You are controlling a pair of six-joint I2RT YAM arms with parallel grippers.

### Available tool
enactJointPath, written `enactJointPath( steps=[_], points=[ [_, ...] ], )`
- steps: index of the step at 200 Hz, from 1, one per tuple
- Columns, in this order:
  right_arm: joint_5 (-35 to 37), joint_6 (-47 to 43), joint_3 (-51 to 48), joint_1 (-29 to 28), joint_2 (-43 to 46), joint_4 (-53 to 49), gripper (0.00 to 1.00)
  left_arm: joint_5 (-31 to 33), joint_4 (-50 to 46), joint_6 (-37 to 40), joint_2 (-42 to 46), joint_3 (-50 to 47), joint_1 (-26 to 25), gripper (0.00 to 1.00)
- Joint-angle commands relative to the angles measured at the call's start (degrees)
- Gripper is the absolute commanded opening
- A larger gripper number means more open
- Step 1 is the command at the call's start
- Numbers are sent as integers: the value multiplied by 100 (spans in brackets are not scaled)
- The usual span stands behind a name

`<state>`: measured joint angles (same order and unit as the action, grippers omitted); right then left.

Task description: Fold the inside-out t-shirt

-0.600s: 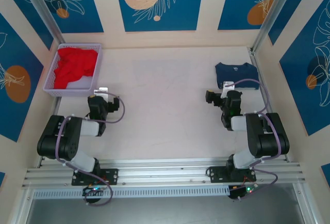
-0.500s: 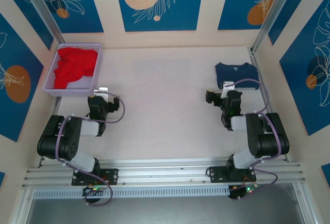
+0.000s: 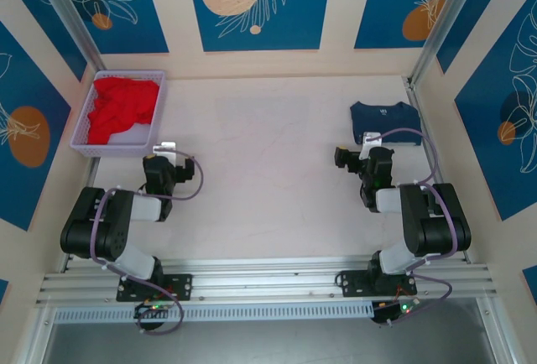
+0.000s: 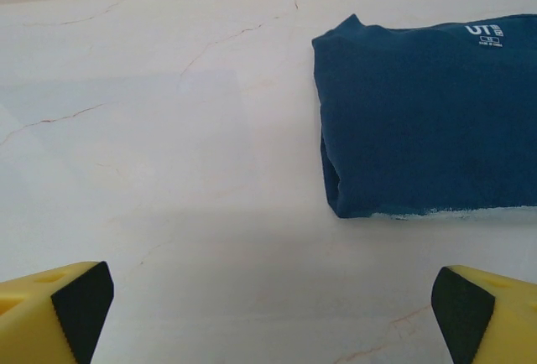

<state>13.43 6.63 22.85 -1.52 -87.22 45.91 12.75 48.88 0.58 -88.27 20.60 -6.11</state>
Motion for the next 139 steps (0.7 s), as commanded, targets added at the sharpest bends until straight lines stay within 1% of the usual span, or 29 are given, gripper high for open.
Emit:
enactJointPath(
  steps=[1,50,62,69,77,96,108,123,132,137,139],
  points=[
    [-64,39,-2,8,-6,225,99,-141,104,30,21,128,74,100],
    [-70,40,-7,16,3,232,99,-137,148,27,42,109,75,100],
    [26,46,0,-16,31,223,100,-109,-175,21,192,222,75,100],
    [236,101,70,-43,162,-36,99,-114,-476,26,342,304,75,100],
    [182,68,96,-49,331,-203,99,-131,-931,54,589,416,75,100],
    [603,286,376,-112,1091,-1437,99,-420,-1782,155,1252,588,67,100],
    [838,678,392,-87,1677,-1864,99,-746,-2216,-41,1752,678,66,100],
    [857,1348,357,20,2537,-2363,99,-1040,-2880,-630,2301,948,57,100],
    [1030,2032,492,101,3075,-3095,99,-1005,-3445,-1125,2523,1224,57,100],
    [1015,2435,636,165,3380,-3600,99,-924,-3802,-1403,2606,1418,57,100],
    [987,2477,656,176,3419,-3656,99,-875,-3949,-1504,2636,1490,57,100]
  ],
)
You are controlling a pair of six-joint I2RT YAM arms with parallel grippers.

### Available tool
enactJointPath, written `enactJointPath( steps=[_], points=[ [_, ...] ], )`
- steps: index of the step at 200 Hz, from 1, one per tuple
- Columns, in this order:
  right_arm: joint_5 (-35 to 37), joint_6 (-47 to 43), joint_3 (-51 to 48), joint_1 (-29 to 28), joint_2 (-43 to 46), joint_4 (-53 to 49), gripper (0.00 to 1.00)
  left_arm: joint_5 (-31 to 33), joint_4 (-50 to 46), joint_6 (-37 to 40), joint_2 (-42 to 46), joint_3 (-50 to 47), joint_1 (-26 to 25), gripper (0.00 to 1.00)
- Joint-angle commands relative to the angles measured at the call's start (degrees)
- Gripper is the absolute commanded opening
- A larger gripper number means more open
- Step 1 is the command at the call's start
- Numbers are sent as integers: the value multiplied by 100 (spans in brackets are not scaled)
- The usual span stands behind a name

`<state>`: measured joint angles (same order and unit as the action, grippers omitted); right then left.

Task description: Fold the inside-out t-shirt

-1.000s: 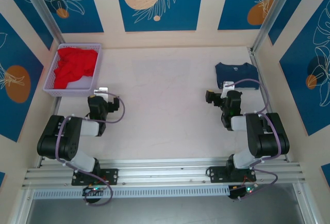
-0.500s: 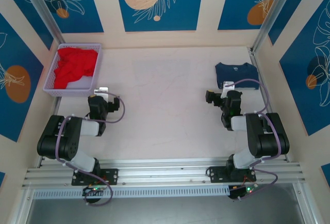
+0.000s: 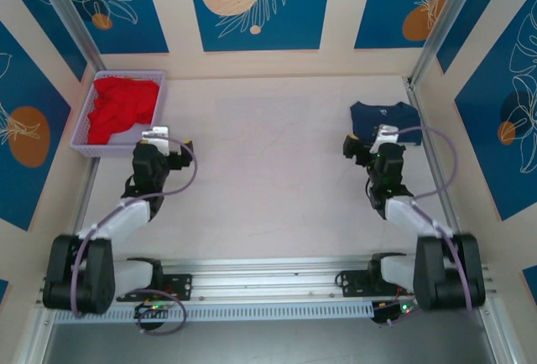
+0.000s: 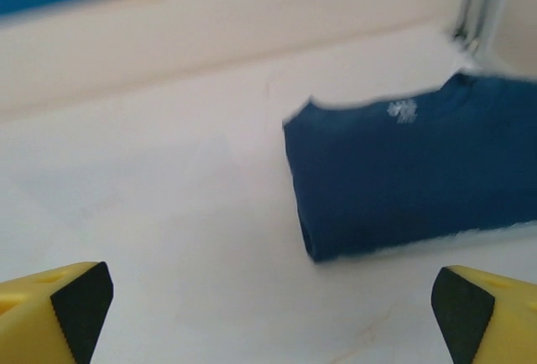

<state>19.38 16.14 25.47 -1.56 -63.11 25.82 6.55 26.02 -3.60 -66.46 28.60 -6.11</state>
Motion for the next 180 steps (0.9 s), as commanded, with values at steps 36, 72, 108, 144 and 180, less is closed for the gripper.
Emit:
enactJointPath(
  steps=[36,72,108,144,180],
  points=[
    [-2018,1345,906,-322,1383,-1821,96,475,-2276,-1812,690,1166,143,100],
    [-1267,91,2782,-2226,-220,-3847,94,34,-2948,-2452,-574,2291,1384,98],
    [-1228,-14,3065,-2707,-982,-3631,95,-715,-3937,-2653,-2820,4407,2167,100],
    [-1422,43,3156,-2773,-1341,-3479,95,-508,-4802,-2450,-4676,6444,2288,100],
    [-1505,57,3157,-2789,-1450,-3385,96,-549,-5711,-2267,-6156,8280,2281,100]
  ],
)
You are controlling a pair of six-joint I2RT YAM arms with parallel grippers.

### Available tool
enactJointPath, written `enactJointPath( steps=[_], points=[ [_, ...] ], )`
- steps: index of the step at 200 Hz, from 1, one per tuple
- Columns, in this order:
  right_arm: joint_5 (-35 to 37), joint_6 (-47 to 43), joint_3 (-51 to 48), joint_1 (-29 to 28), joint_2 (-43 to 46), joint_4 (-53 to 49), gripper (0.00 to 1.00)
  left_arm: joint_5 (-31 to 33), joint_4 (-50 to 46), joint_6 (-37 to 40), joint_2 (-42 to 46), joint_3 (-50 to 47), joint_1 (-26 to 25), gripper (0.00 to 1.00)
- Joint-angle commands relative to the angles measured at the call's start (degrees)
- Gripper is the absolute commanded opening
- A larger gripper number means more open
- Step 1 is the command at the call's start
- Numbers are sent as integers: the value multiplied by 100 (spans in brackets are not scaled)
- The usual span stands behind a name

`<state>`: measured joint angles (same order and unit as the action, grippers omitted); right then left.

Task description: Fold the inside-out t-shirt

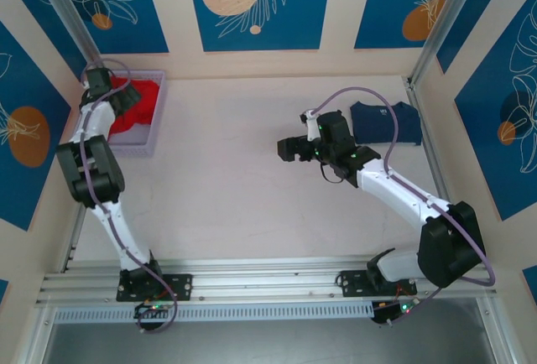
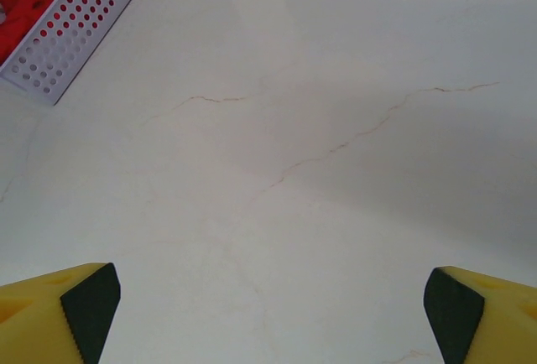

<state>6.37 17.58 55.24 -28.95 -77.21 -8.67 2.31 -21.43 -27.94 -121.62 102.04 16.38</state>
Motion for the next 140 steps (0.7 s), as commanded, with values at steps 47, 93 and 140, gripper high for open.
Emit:
enactJointPath(
  steps=[47,93,140],
  points=[
    [-267,68,59,-36,-94,276,96,-443,-2189,573,-2187,3062,-132,98],
    [-280,166,-134,-41,-22,430,96,-797,-2704,711,-3149,4265,-225,84],
    [278,114,-144,7,101,220,96,-1015,-2601,673,-3344,4272,-188,31]
  ],
)
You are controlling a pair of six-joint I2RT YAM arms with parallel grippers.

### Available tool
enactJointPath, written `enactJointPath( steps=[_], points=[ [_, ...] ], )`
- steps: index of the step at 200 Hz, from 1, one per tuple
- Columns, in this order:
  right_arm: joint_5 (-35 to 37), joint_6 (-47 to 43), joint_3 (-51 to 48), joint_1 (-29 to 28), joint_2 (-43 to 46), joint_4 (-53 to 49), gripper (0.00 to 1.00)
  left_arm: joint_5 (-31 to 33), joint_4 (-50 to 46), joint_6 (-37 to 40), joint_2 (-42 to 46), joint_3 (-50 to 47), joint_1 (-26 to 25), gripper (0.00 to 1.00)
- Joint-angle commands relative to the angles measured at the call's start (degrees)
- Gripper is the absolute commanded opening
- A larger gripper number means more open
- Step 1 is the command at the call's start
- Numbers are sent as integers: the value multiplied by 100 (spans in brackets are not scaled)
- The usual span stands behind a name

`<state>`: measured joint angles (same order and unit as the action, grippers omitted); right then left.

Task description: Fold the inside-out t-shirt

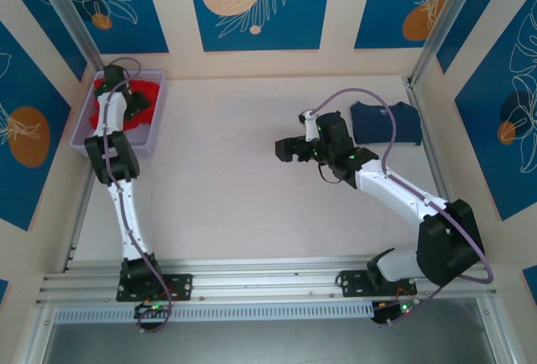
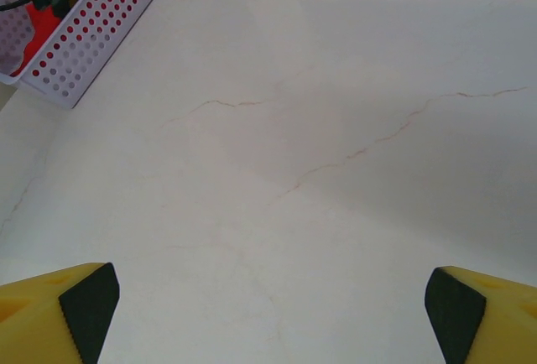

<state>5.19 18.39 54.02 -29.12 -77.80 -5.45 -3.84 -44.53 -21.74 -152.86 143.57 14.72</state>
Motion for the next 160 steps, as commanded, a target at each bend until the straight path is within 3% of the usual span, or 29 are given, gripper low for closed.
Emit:
enactJointPath(
  steps=[1,26,39,63,102,160],
  points=[
    [417,33,-18,27,155,-112,96,-408,-287,50,-215,119,-22,29],
    [1045,199,109,261,62,-329,96,-410,-132,-45,88,127,39,0],
    [1199,323,199,513,-106,-416,94,-298,-68,-79,369,127,88,0],
    [882,571,645,1190,-790,-719,82,-25,85,-130,1013,123,178,0],
    [369,591,1724,1864,-2279,-1037,80,362,317,-105,2216,119,189,0],
    [-302,721,3453,2428,-4149,-1883,76,-44,372,-70,3685,-115,-89,0]
  ],
)
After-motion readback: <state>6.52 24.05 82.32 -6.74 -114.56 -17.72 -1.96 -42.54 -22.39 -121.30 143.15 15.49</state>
